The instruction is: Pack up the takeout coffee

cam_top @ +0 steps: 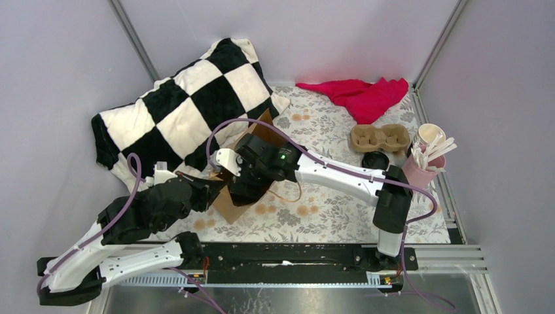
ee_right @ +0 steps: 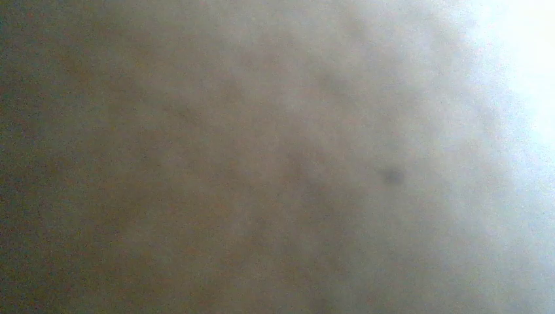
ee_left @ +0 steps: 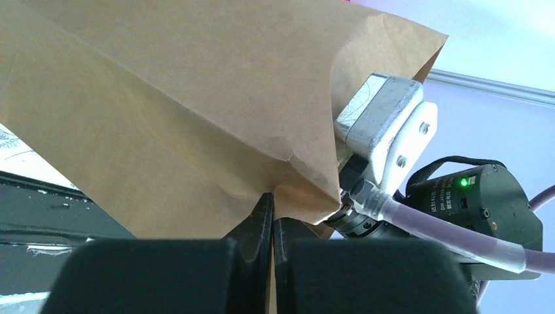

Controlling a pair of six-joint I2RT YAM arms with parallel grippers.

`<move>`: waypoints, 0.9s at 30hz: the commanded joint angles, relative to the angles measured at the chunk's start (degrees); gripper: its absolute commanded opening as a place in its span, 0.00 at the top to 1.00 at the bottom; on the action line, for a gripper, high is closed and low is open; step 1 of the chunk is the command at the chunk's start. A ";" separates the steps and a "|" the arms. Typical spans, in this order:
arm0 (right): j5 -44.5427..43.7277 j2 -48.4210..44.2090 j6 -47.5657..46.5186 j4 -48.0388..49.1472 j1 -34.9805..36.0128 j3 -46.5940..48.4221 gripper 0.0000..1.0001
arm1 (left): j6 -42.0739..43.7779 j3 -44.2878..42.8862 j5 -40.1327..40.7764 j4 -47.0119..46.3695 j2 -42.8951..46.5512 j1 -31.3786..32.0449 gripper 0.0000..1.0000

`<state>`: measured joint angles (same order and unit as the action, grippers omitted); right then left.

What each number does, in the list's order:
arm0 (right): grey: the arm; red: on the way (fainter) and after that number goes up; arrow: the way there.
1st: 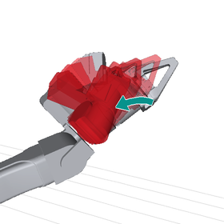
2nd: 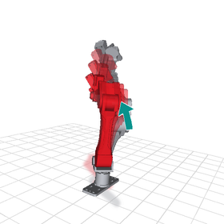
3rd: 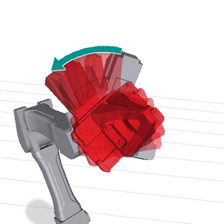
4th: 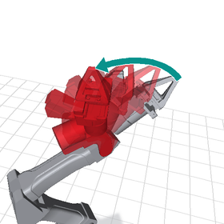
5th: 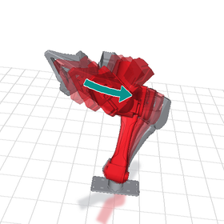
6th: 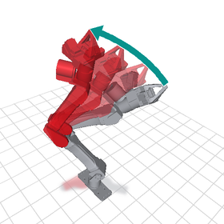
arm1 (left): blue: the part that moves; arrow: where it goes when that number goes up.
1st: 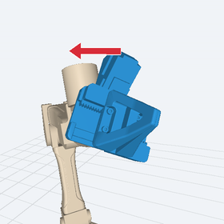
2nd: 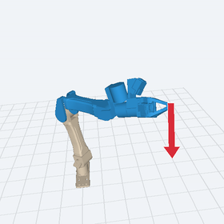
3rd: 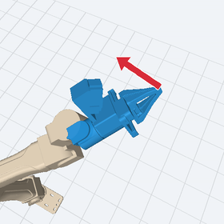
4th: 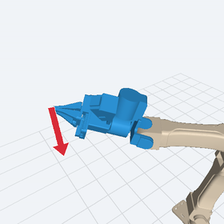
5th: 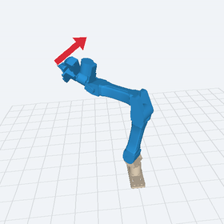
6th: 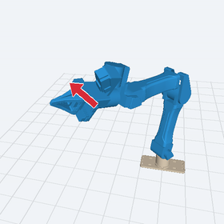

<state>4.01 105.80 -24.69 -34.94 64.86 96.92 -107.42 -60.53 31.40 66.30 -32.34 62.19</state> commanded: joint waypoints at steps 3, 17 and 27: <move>1.80 -5.59 0.94 -2.88 0.35 -0.71 0.02 | 0.52 -2.23 -3.24 -6.02 -1.57 0.21 1.00; 0.78 -5.12 0.00 -5.25 0.35 -1.55 0.00 | 1.34 -7.76 -2.68 -1.82 -6.78 0.21 1.00; 5.50 1.29 2.51 -3.31 0.35 -0.03 0.01 | 3.00 -8.57 -1.35 1.99 -5.57 0.21 0.74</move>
<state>6.83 103.90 -23.70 -38.83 64.86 94.85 -105.54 -66.50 28.82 69.28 -38.33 62.19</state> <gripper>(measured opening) 0.993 0.227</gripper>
